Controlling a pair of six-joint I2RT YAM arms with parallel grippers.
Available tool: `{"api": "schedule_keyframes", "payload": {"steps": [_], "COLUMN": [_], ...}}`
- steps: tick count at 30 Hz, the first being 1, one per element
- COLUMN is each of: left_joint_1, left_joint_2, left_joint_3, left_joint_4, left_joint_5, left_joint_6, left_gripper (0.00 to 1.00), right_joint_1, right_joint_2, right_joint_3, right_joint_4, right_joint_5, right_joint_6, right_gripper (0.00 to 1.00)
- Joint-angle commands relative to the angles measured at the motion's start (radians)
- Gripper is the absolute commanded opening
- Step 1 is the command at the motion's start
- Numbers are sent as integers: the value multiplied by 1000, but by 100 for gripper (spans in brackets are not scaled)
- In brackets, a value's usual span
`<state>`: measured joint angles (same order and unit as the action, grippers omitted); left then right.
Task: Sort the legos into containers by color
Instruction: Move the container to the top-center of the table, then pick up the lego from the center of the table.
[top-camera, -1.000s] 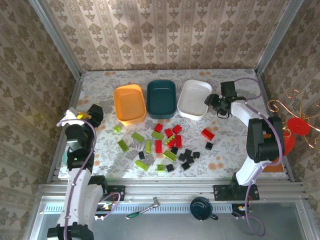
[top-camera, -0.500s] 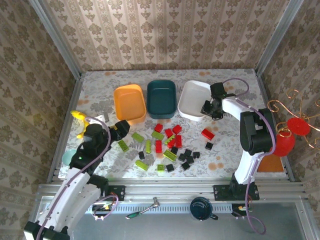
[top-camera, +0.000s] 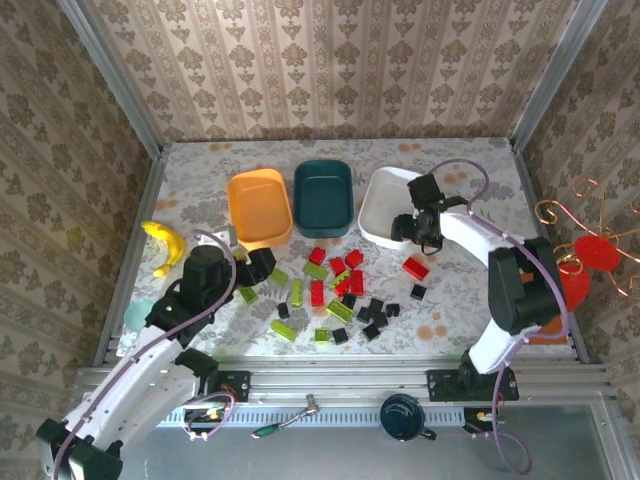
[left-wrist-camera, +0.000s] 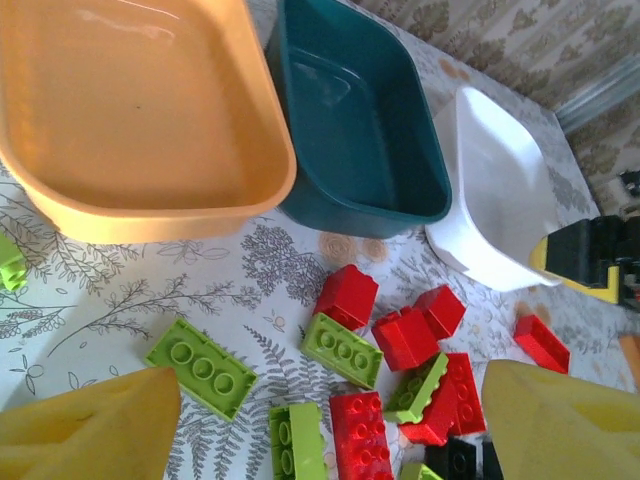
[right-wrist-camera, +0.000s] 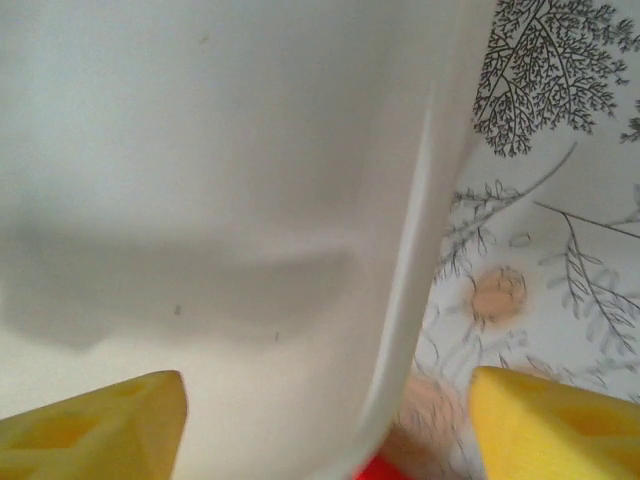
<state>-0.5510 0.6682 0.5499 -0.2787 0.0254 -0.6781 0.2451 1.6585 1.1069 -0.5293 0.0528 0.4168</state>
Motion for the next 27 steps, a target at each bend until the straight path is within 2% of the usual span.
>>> {"api": "schedule_keyframes", "payload": {"steps": [1,2,6,12,15,18,24,27], "left_joint_1": [-55,-73,-127,-188,-196,-200,-203,-205], "left_joint_2": [-2,-5,-21,-37,-36,-38,-36,-36], "left_joint_3": [51,51,34,27,23,12,10,11], "left_joint_4": [-47,-54,-54,-75,-84,-81,-86,-92], "left_joint_5": [-70,-79,-108,-168,-180,-183,-188,-190], "left_joint_6": [34,31,12,9,5,-6,-13,-15], "left_gripper": [90,99,100,100,100,100,100,100], "right_joint_1": [68,97,221,417,459,481,494,494], "right_joint_2": [-170,-219,-317,-237,-169,-109,-24,-11], "right_joint_3": [-62,-90,-167,-218,-219,-216,-195,-201], "right_joint_4": [-13,-12,51,89,116,159,177,187], "right_joint_5": [83,81,-21,-6,6,11,44,36], "right_joint_6": [-5,-3,-19,-3,16,30,41,42], "right_gripper": [81,83,86,79,73,71,62,62]}}
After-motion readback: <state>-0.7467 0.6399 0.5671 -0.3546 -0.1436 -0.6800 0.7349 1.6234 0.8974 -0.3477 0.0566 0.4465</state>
